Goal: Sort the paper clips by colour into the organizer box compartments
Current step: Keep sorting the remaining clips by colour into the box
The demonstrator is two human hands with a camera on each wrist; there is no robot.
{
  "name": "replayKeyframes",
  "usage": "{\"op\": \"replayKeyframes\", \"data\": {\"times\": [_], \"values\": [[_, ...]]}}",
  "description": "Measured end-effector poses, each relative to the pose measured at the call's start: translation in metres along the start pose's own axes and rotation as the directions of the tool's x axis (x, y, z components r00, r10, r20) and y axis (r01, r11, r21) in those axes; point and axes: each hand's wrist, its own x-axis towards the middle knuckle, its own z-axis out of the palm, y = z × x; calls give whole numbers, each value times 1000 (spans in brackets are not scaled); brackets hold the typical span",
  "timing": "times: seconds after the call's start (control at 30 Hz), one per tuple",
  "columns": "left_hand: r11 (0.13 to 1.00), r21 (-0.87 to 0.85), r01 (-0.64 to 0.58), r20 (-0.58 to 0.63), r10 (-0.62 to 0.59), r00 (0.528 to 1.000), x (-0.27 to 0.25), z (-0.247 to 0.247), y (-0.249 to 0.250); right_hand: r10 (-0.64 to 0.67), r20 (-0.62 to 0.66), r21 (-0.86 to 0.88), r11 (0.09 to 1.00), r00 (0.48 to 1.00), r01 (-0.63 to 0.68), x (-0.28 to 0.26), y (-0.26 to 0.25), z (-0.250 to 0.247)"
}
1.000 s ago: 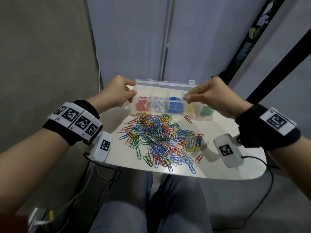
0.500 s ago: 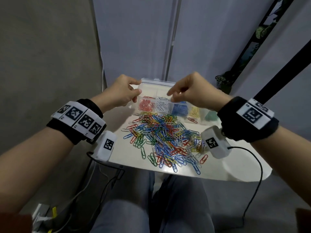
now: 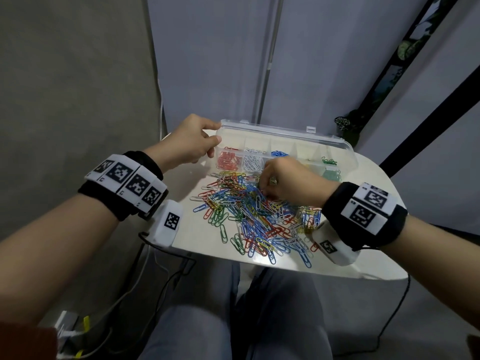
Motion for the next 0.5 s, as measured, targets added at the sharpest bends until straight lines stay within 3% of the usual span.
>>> {"op": "replayKeyframes", "data": {"times": [0.2, 0.5], "values": [[1000, -12, 0, 2, 0, 1000, 3, 0, -3, 52, -128, 153, 988, 990, -32, -12, 18, -20], [1000, -17, -7, -3, 7, 1000, 5, 1, -5, -5, 0, -45, 999, 1000, 5, -18, 23, -10]]}}
